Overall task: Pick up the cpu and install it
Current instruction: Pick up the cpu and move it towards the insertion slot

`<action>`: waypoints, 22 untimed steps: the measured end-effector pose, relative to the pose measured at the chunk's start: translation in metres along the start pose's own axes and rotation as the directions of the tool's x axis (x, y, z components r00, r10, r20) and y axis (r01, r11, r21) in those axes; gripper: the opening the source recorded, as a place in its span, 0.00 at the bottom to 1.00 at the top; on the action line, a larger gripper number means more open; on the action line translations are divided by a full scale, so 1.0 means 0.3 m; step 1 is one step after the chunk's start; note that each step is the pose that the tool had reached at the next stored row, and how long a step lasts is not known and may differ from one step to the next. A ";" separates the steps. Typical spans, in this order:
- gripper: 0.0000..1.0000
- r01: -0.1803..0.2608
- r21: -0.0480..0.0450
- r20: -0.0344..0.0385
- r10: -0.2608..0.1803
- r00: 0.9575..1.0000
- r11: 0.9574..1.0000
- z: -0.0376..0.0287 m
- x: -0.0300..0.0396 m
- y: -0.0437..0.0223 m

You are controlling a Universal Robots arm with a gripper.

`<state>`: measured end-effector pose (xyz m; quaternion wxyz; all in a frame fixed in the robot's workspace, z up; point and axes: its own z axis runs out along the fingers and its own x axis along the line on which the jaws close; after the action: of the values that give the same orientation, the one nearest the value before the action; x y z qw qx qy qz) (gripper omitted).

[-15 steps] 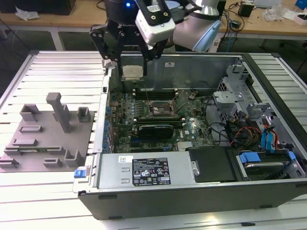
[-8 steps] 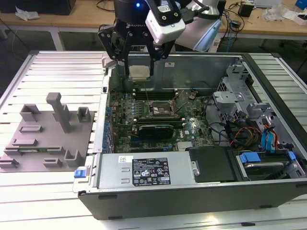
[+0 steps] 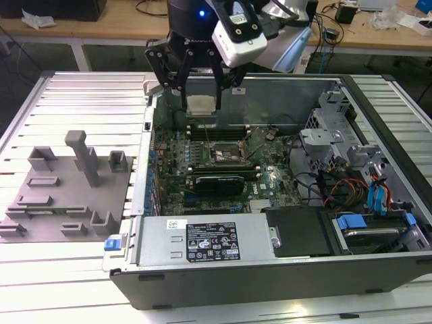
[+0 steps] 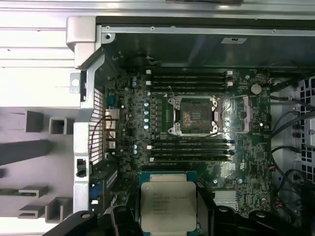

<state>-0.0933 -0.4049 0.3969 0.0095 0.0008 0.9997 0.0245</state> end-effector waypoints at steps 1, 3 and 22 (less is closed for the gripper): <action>0.55 0.000 0.000 -0.001 0.000 1.000 1.000 0.005 -0.010 0.000; 0.55 0.000 0.000 -0.004 0.000 1.000 1.000 0.011 -0.024 -0.001; 0.55 -0.008 -0.001 -0.033 0.008 0.999 1.000 0.120 -0.172 -0.006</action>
<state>-0.0412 -0.4049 0.3619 -0.0072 0.0044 0.9997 0.0249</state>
